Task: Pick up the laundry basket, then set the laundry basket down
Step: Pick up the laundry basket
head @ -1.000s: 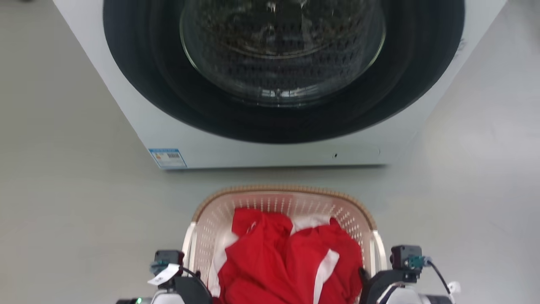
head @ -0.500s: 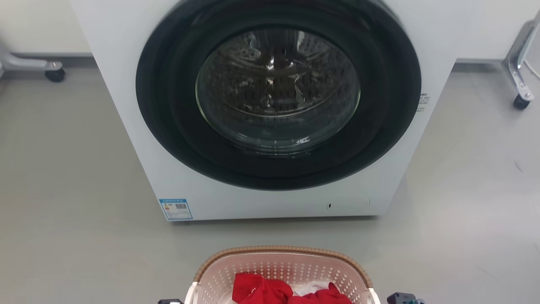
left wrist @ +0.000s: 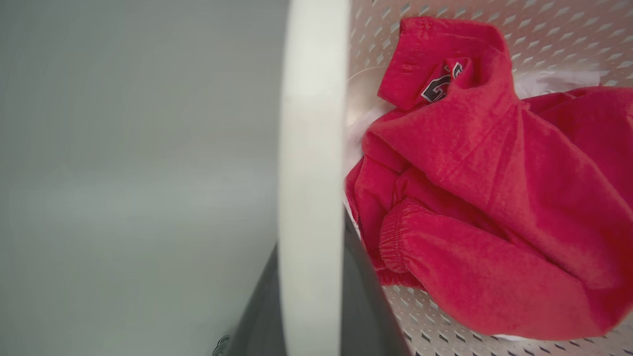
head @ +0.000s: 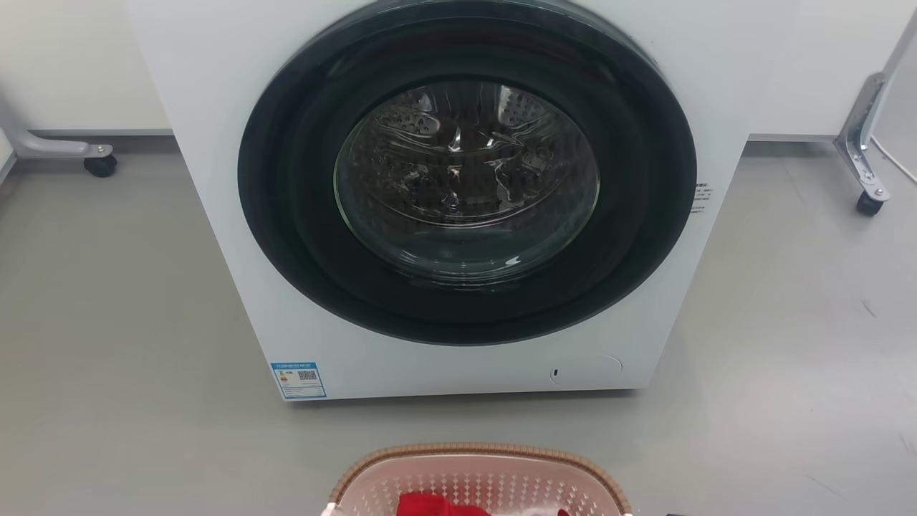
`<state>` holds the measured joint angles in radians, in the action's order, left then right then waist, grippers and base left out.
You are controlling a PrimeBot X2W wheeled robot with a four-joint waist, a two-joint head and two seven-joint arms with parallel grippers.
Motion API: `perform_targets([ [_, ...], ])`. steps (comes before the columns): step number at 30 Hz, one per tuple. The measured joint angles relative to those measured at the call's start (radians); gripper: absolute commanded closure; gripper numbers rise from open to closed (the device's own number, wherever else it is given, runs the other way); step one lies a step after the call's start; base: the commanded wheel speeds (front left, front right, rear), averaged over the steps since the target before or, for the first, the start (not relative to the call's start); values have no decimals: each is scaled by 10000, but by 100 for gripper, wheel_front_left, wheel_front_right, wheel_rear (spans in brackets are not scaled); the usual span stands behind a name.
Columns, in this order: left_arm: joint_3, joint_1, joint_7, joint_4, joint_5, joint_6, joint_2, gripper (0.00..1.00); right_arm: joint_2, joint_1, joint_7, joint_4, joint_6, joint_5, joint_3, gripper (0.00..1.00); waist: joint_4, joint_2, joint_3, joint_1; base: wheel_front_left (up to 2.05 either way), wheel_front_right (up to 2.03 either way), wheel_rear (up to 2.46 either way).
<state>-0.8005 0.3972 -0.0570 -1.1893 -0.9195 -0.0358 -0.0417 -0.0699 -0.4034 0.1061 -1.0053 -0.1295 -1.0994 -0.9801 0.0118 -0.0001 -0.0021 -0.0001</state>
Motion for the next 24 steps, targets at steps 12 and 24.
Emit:
perform_targets([
  [12,-132,-119,-130,84,-140,-100,-50,100,-15,35,138,-12,-29,-453,-305,100,41,0,-6,2,0,0,0],
  [24,-215,-119,-163,82,-211,-173,-52,100,-23,24,148,-50,-40,-742,-556,100,44,2,3,2,0,0,0],
])
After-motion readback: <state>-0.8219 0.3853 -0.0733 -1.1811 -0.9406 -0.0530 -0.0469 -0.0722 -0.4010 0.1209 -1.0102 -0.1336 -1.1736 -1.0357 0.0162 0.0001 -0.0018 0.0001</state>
